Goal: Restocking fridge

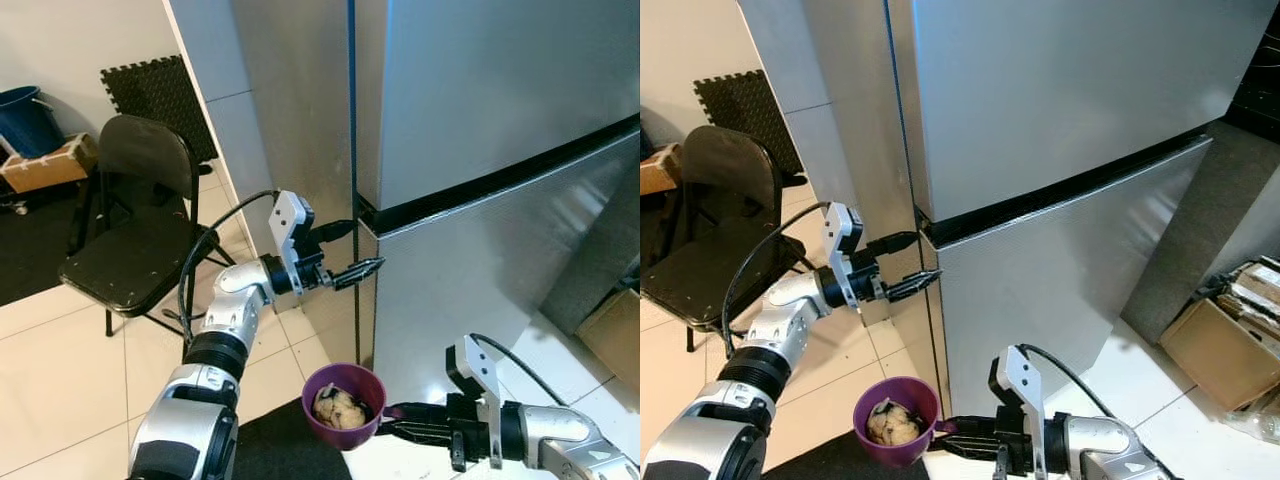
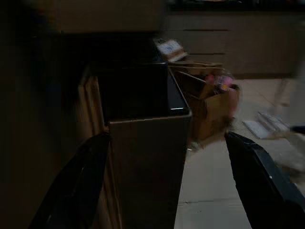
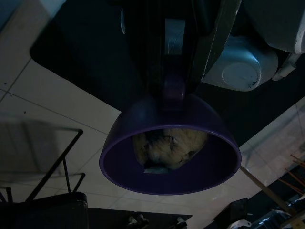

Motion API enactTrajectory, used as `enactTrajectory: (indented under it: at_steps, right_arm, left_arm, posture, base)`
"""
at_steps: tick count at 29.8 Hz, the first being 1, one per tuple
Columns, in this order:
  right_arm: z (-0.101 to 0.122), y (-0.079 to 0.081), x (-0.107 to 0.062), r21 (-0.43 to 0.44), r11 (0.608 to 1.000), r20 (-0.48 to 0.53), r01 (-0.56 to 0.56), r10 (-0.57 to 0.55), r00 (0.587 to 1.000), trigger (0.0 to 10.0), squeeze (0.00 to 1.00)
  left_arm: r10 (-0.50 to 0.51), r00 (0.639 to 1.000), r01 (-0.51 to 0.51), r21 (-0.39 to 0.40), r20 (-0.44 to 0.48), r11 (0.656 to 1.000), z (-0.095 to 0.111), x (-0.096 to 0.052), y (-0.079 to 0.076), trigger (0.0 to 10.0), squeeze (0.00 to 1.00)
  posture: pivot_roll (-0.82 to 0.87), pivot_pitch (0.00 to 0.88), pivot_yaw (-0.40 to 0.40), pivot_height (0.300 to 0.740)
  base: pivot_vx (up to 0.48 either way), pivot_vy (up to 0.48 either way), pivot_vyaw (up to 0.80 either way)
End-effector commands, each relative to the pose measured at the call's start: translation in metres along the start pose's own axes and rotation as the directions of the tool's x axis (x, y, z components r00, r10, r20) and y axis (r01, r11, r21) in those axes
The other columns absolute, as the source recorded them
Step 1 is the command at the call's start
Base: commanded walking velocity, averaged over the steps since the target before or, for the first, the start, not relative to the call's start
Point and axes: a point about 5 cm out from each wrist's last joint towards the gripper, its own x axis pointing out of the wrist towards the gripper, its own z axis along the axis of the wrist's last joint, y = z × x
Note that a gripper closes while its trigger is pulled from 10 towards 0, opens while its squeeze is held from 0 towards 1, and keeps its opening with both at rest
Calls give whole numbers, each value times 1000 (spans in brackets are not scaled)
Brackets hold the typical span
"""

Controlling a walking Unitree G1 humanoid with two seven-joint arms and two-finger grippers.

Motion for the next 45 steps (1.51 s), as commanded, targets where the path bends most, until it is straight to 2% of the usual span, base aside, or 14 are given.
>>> enactTrajectory:
  at_steps: [1, 18, 23, 25, 28, 37, 41, 45]
  right_arm:
    - [7, 4, 1, -13, 1000, 31, -27, 27, 999, 10000, 0]
    - [4, 7, 9, -8, 998, 20, -59, 59, 998, 10000, 0]
    - [0, 8, 11, -3, 998, 3, -65, 65, 998, 10000, 0]
    - [-2, 8, 13, -3, 998, -7, -70, 70, 997, 10000, 0]
    - [-2, 8, 14, -2, 997, -10, -72, 72, 997, 10000, 0]
    - [-7, 6, 16, 4, 997, -31, -83, 83, 996, 10000, 0]
    - [-7, 5, 16, 3, 997, -33, -81, 81, 996, 10000, 0]
    - [-7, 4, 16, 1, 997, -34, -79, 79, 996, 10000, 0]
  left_arm:
    - [-110, 994, 110, -12, -11, 994, -5, 13, -13, 10000, 0]
    - [-109, 994, 109, -13, -13, 994, -3, 10, -14, 10000, 0]
    - [-51, 999, 51, -24, -1, 998, -4, 3, -10, 10000, 0]
    - [0, 1000, 0, -29, 4, 1000, -5, -5, -7, 10000, 0]
    - [18, 1000, -18, -32, 7, 999, -5, -8, -5, 10000, 0]
    - [185, 982, -181, -74, 45, 981, -3, -42, 6, 10000, 0]
    - [212, 976, -208, -88, 47, 974, -3, -54, 6, 10000, 0]
    - [214, 976, -209, -101, 42, 973, -6, -57, 3, 10000, 0]
  posture:
    - [-123, 0, 89, 740]
    - [-124, 0, 98, 740]
    - [-123, 0, 98, 740]
    - [-121, 0, 100, 740]
    - [-120, 0, 100, 740]
    - [-104, 0, 90, 740]
    - [-98, 0, 85, 740]
    - [-97, 0, 83, 740]
  base:
    - [0, 0, 0]
    - [0, 0, 0]
    - [0, 0, 0]
    - [0, 0, 0]
    - [0, 0, 0]
    - [0, 0, 0]
    - [0, 0, 0]
    - [0, 0, 0]
